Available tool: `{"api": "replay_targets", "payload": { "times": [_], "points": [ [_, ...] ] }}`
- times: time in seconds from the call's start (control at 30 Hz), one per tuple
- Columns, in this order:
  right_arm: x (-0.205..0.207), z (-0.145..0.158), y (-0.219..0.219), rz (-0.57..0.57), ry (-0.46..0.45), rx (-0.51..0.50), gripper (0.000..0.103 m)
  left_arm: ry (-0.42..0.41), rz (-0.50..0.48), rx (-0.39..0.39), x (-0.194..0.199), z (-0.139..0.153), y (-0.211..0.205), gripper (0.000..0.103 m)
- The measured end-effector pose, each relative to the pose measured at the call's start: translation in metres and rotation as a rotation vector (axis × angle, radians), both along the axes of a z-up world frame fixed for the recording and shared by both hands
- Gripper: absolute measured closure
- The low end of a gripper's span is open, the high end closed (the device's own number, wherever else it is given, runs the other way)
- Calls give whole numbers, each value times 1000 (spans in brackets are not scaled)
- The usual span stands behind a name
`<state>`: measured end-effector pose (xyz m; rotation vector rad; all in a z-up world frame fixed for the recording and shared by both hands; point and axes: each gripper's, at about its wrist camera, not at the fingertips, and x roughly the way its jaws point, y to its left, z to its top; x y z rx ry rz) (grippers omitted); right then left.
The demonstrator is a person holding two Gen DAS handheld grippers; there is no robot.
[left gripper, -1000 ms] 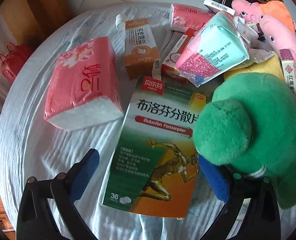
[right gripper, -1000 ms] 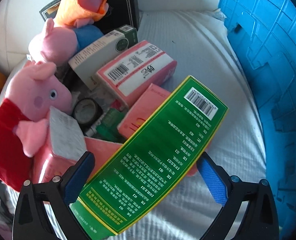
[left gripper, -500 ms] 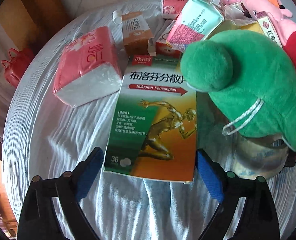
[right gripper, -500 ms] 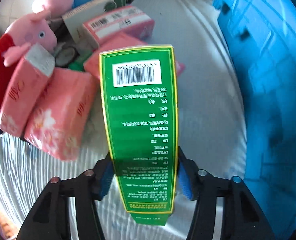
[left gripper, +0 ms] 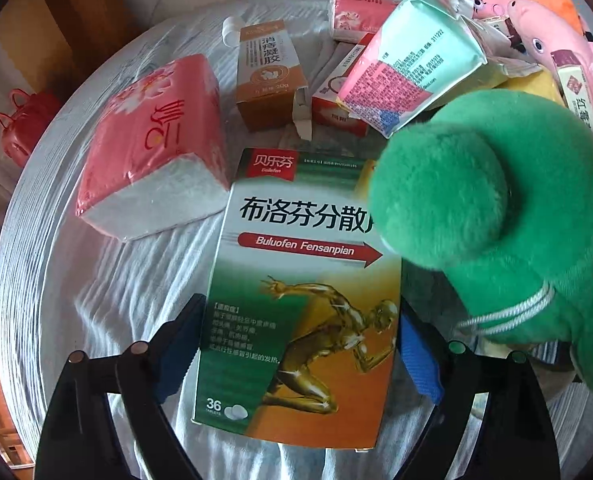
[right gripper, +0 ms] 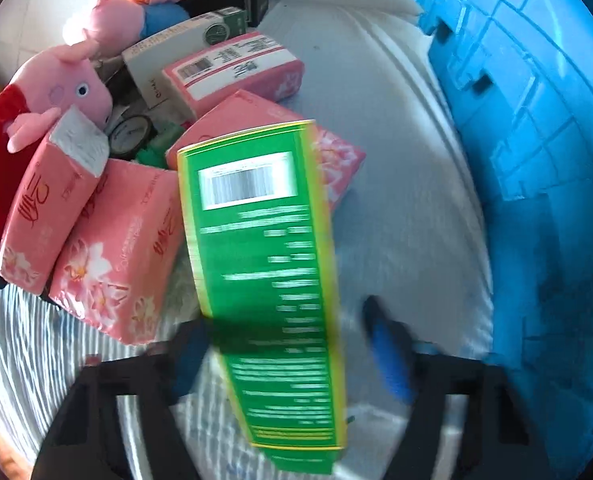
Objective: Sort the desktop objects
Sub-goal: 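Grasp the green medicine box with the right tool while the left tool grasps the Buluofen box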
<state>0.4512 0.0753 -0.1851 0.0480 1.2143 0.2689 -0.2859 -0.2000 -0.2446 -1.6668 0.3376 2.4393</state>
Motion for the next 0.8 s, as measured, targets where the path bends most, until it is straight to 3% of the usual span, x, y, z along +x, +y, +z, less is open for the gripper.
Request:
{"api": "replay_targets", "payload": {
  "times": [0.17, 0.37, 0.4, 0.43, 0.47, 0.53, 0.7, 0.8],
  "points": [
    [-4, 5, 18, 31, -27, -28, 49, -14, -1, -6, 26, 13, -13, 14],
    [-15, 34, 22, 37, -92, 12, 49, 92, -21, 25, 56, 69, -20, 15],
    [-17, 41, 21, 40, -107, 22, 49, 121, -36, 43, 62, 83, -17, 26],
    [-18, 46, 22, 42, -119, 27, 49, 125, -64, 68, 67, 95, -13, 66],
    [-19, 55, 21, 45, -137, 32, 49, 116, -74, 93, 75, 107, -6, 69],
    [-20, 70, 19, 46, -169, 35, 49, 124, -100, 140, 81, 122, 5, 69],
    [-23, 96, 7, 35, -228, 49, 49, 179, -114, 128, 107, 133, 18, 69],
    [-30, 94, 6, 40, -212, 51, 49, 146, -101, 79, 102, 116, 8, 46]
  ]
}}
